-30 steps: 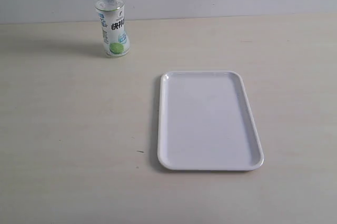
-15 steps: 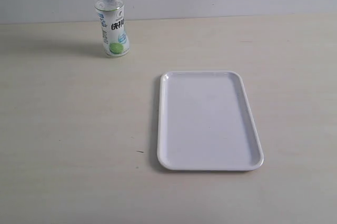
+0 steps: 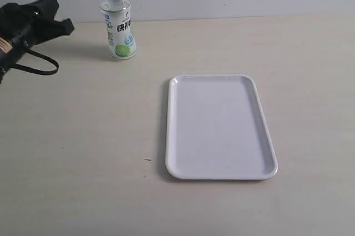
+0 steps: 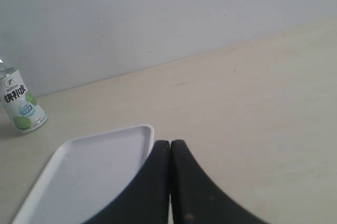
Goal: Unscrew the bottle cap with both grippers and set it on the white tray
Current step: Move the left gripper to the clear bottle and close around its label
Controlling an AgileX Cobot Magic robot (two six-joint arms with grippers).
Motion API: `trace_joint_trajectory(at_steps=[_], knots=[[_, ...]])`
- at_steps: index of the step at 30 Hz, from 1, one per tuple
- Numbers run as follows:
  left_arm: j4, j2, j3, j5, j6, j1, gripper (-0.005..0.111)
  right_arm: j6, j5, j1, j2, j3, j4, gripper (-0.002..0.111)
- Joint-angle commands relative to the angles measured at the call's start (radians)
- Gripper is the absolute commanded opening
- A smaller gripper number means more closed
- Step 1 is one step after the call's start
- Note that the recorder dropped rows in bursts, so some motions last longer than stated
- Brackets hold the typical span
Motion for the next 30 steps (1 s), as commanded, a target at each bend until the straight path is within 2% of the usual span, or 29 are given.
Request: trace_joint_trajectory(at_steps=[1, 5, 8, 10, 17, 30], knots=[[0.013, 0.165, -0.098, -0.119, 0.074, 0.001, 0.023, -0.004, -0.008, -0.006, -0.006, 0.005, -0.008, 0.000], [0.084, 0.270, -0.150, -0.084, 0.107, 0.001, 0.054, -0.004, -0.008, -0.006, -0.006, 0.005, -0.008, 0.000], [0.124, 0.320, -0.163, -0.092, 0.107, 0.001, 0.082, -0.004, -0.008, -0.006, -0.006, 0.005, -0.008, 0.000], [0.129, 0.334, -0.163, -0.093, 0.107, 0.001, 0.092, -0.004, -0.008, -0.006, -0.006, 0.005, -0.008, 0.000], [0.187, 0.352, -0.207, -0.093, 0.076, -0.003, 0.091, -0.004, -0.008, -0.006, -0.006, 0.005, -0.008, 0.000], [0.242, 0.508, -0.421, -0.090, 0.025, -0.040, 0.091, -0.004, -0.008, -0.006, -0.006, 0.005, -0.008, 0.000]])
